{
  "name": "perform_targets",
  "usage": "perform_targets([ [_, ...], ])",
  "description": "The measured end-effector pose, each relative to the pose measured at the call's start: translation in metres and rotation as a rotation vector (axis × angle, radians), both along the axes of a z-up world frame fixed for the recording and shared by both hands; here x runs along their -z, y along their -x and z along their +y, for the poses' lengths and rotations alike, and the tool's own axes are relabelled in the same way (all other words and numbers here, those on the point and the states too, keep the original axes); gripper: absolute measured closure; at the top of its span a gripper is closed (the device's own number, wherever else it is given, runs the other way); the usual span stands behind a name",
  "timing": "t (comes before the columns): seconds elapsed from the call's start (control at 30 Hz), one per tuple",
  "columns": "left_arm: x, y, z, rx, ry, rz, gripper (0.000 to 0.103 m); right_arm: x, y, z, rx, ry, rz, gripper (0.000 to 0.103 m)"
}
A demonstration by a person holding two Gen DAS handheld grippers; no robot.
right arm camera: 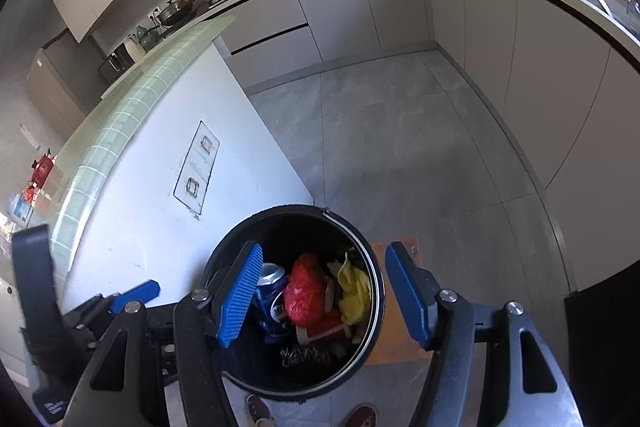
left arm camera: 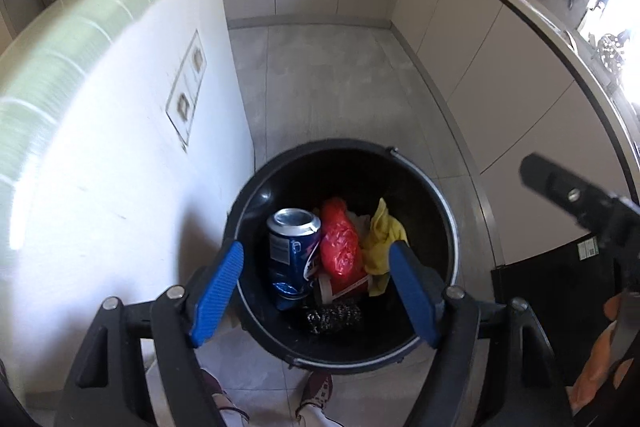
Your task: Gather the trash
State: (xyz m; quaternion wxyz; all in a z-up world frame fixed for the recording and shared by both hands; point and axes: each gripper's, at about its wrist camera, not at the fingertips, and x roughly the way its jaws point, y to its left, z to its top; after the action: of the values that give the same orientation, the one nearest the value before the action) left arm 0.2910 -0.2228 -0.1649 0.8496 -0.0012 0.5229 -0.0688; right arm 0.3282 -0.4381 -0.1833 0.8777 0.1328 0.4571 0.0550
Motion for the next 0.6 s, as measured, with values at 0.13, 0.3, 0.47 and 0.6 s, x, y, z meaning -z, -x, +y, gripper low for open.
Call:
perform_targets([
  [0.13, -0.020, 0.001, 0.010, -0.007, 0.010, -0.018, 0.026, -0.005, 0.013, 0.003, -0.014, -0.028, 0.033, 0.037],
  [0.3, -0.062, 0.032, 0.024, -0.002, 0.010, -0.078, 0.026, -0.017, 0.051, 0.017, -0.022, -0.027, 0.064, 0.037],
  [0.47, -0.100, 0.077, 0.053, 0.000, 0.007, -0.163, 0.026, -0.031, 0.102, 0.038, -0.023, -0.050, 0.090, 0.037],
  [0.6, -0.119, 0.123, 0.084, -0.002, 0.019, -0.217, 0.023, -0.049, 0.162, 0.073, -0.043, -0.031, 0.060, 0.037],
])
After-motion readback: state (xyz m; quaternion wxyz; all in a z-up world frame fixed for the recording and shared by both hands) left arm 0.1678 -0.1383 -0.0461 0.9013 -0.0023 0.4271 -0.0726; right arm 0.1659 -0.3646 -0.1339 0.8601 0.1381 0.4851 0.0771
